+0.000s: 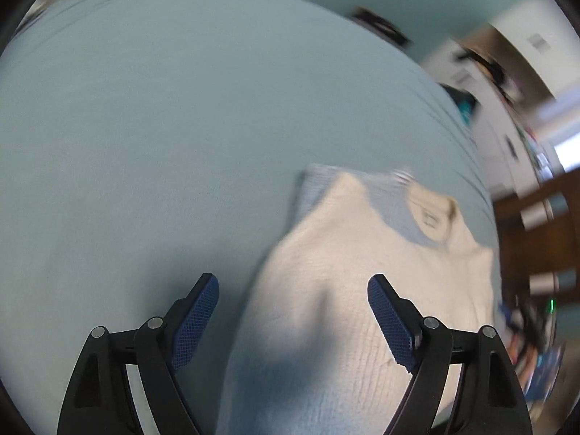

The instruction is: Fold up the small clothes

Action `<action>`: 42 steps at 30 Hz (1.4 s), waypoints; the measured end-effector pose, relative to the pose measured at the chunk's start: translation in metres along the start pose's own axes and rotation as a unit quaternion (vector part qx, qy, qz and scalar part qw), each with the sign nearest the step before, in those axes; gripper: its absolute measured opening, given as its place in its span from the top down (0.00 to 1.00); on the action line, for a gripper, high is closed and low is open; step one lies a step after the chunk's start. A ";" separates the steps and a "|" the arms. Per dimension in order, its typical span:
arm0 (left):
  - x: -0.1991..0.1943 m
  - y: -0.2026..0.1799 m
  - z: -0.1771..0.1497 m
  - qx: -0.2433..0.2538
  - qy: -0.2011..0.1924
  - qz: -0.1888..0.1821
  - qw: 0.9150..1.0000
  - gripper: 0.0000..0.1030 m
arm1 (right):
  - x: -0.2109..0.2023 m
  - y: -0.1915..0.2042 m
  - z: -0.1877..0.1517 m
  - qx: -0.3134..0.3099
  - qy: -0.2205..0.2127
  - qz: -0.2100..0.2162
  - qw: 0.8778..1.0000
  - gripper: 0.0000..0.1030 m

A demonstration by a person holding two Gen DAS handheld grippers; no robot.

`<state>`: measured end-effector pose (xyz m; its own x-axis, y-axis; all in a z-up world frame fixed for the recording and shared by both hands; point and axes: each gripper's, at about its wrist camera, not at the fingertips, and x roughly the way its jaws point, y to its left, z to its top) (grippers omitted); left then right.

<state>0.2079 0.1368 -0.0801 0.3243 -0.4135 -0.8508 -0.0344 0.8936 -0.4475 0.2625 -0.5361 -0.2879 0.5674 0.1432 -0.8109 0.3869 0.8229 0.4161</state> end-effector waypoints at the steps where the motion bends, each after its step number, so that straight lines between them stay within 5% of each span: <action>1: 0.005 -0.002 0.001 0.008 0.005 -0.017 1.000 0.18 | 0.004 0.015 0.007 -0.040 -0.009 -0.010 0.999 0.40; 7: 0.053 -0.010 0.017 0.023 0.049 -0.010 0.998 0.19 | 0.048 0.047 0.005 -0.139 0.052 -0.001 0.989 0.40; 9: 0.060 -0.013 0.018 0.022 0.054 -0.019 0.998 0.30 | 0.060 0.060 0.001 -0.168 0.068 -0.022 0.983 0.40; 11: 0.066 -0.019 0.016 0.049 0.064 0.040 0.996 0.64 | 0.065 0.064 -0.007 -0.182 0.071 -0.033 0.980 0.62; 12: 0.069 -0.026 0.014 0.062 0.065 0.059 0.994 0.66 | 0.063 0.067 -0.010 -0.190 0.065 -0.042 0.979 0.64; 14: 0.061 -0.036 0.010 0.080 0.046 0.061 0.994 0.83 | 0.047 0.074 -0.015 -0.202 0.028 -0.048 0.978 0.88; 16: 0.050 -0.048 0.010 0.092 0.029 0.071 0.993 0.88 | 0.028 0.084 -0.022 -0.225 -0.007 -0.059 0.973 0.90; 19: 0.024 -0.060 0.010 0.089 -0.012 0.064 0.994 0.89 | -0.009 0.097 -0.031 -0.250 -0.070 -0.061 0.964 0.92; 23: -0.025 -0.058 0.014 0.025 -0.095 0.046 0.994 0.90 | -0.052 0.109 -0.030 -0.241 -0.159 -0.034 0.957 0.92; 27: -0.039 -0.067 0.039 0.003 -0.144 0.045 0.989 0.91 | -0.052 0.125 -0.005 -0.210 -0.211 -0.024 0.954 0.92; 34: 0.022 -0.061 0.107 -0.060 -0.147 0.050 0.986 0.91 | 0.013 0.130 0.056 -0.143 -0.195 -0.030 0.970 0.92; 40: 0.081 -0.028 0.131 -0.108 -0.123 0.098 0.982 0.94 | 0.068 0.103 0.054 -0.116 -0.128 -0.086 0.981 0.92; 42: 0.096 -0.021 0.130 -0.102 -0.119 0.165 0.974 1.00 | 0.083 0.092 0.045 -0.117 -0.108 -0.114 0.981 0.92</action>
<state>0.3628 0.1009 -0.1165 0.4724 -0.0369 -0.8806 -0.3523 0.9079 -0.2270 0.3775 -0.4731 -0.2982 0.6360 -0.1577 -0.7554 0.3589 0.9270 0.1086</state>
